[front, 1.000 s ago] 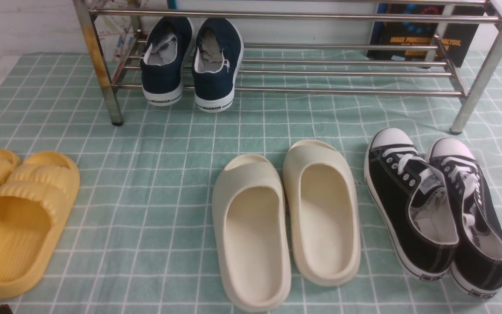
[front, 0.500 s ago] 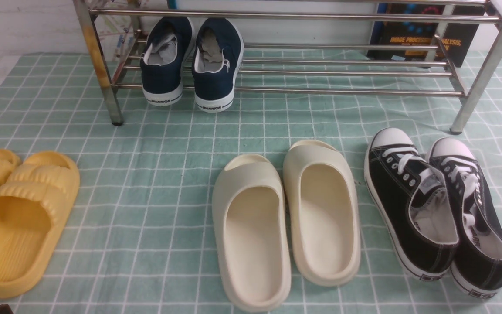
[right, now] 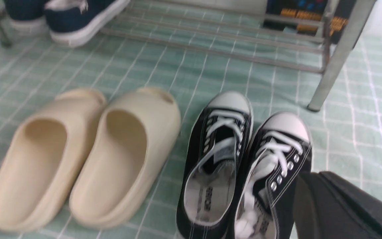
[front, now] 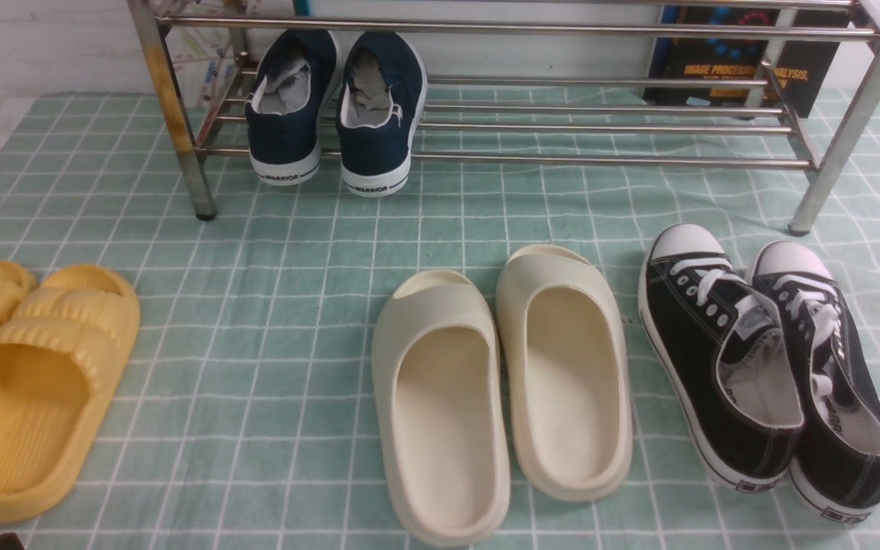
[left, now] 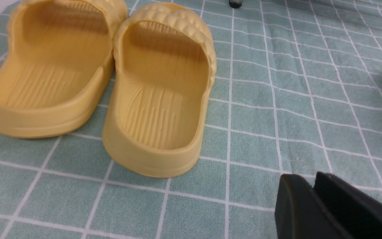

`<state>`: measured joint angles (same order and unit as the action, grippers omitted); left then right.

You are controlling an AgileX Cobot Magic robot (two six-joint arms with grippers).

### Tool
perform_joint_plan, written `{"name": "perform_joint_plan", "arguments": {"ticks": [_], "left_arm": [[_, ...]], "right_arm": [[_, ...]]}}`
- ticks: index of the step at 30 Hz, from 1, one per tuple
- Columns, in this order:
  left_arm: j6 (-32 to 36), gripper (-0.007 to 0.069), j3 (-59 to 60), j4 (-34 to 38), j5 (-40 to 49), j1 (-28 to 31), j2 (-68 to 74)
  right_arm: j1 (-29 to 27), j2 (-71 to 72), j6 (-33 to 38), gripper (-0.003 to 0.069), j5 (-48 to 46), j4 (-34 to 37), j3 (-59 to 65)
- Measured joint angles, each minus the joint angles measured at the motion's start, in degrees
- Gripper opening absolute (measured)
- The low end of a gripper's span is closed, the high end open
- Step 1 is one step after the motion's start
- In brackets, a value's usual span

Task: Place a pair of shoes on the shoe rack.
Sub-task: Use the right arm to grab the shoe closest to it

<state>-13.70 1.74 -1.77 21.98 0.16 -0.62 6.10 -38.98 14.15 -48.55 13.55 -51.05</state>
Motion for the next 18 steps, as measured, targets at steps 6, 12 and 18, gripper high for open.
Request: {"name": "perform_joint_plan", "arguments": {"ticks": [6,12,18], "left_arm": [[0.00,0.0097,0.00,0.00,0.00,0.00,0.00],[0.00,0.0103,0.00,0.00,0.00,0.00,0.00],[0.00,0.0111,0.00,0.00,0.00,0.00,0.00]], "right_arm": [[14.19,-17.33,-7.55,-0.0001,-14.07,-10.19,-10.52],[20.56,-33.86,-18.80,0.0046,-16.90,-19.08,-18.42],[21.07,-47.81,-21.20,0.0274,-16.77,-18.08,-22.12]]}}
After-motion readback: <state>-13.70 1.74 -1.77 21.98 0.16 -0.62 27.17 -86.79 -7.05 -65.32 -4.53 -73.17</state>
